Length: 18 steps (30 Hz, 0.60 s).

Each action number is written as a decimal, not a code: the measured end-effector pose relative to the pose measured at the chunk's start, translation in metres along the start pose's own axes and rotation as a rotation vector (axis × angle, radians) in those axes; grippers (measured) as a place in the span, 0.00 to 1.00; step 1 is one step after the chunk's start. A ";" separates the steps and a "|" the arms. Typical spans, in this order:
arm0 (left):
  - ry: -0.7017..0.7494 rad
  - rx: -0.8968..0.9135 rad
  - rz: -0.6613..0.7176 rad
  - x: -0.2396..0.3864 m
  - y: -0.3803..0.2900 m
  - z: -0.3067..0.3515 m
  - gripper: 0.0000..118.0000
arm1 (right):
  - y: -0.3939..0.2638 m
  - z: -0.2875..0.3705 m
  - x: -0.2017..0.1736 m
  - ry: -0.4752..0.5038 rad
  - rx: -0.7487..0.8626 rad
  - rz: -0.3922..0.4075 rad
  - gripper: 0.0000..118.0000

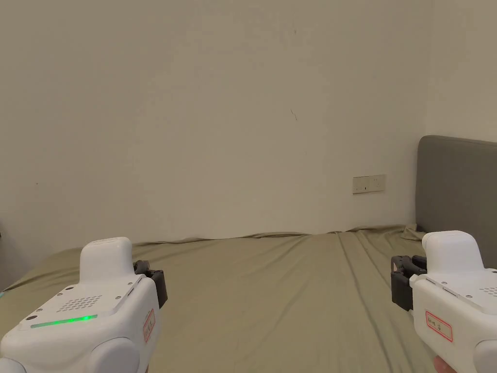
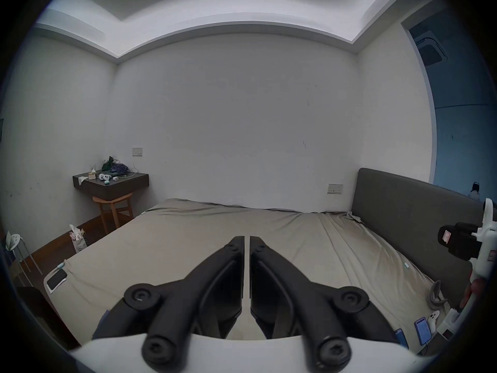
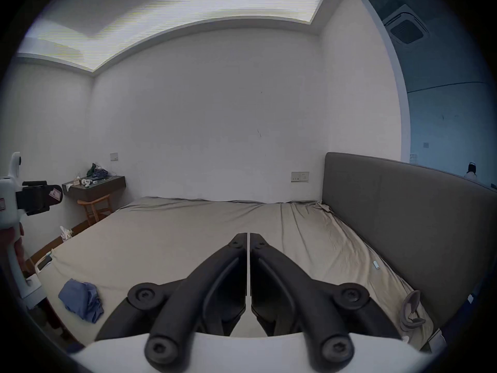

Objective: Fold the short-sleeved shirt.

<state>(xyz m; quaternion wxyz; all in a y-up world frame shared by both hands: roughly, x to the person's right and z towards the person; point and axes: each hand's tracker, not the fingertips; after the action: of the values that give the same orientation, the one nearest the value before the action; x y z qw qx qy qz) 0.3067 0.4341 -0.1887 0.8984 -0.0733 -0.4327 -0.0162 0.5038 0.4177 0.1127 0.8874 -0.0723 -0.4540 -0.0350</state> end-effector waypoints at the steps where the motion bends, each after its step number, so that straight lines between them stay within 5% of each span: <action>1: 0.001 -0.001 -0.003 0.001 0.000 0.001 0.03 | 0.000 0.000 0.000 0.000 -0.001 -0.001 0.03; 4: -0.007 -0.001 0.000 0.001 0.000 0.001 0.03 | -0.001 -0.001 -0.001 0.003 -0.005 0.008 0.05; 5: -0.020 -0.002 0.009 0.000 0.000 0.001 0.05 | -0.001 -0.002 -0.002 0.007 -0.009 0.018 0.28; 6: -0.023 0.000 0.016 -0.001 0.000 0.001 0.33 | 0.000 -0.004 -0.004 -0.012 -0.025 0.036 0.69; 7: -0.009 0.001 0.019 0.000 0.000 0.000 0.84 | 0.000 -0.008 -0.006 -0.038 -0.047 0.040 1.00; 8: 0.025 -0.052 0.009 -0.001 -0.001 -0.005 1.00 | -0.005 -0.001 -0.007 -0.041 -0.035 0.045 0.99; 9: 0.003 0.078 0.020 -0.002 0.002 -0.001 1.00 | 0.000 0.002 -0.009 0.000 -0.002 0.046 1.00; 18: 0.019 0.016 -0.013 0.001 -0.003 0.004 1.00 | 0.000 -0.001 -0.012 -0.040 0.025 0.080 1.00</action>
<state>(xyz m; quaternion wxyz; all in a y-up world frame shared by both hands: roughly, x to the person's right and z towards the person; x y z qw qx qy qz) 0.3035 0.4320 -0.1851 0.9030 -0.0629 -0.4247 -0.0194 0.4973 0.4176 0.1022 0.8796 -0.0798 -0.4688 0.0075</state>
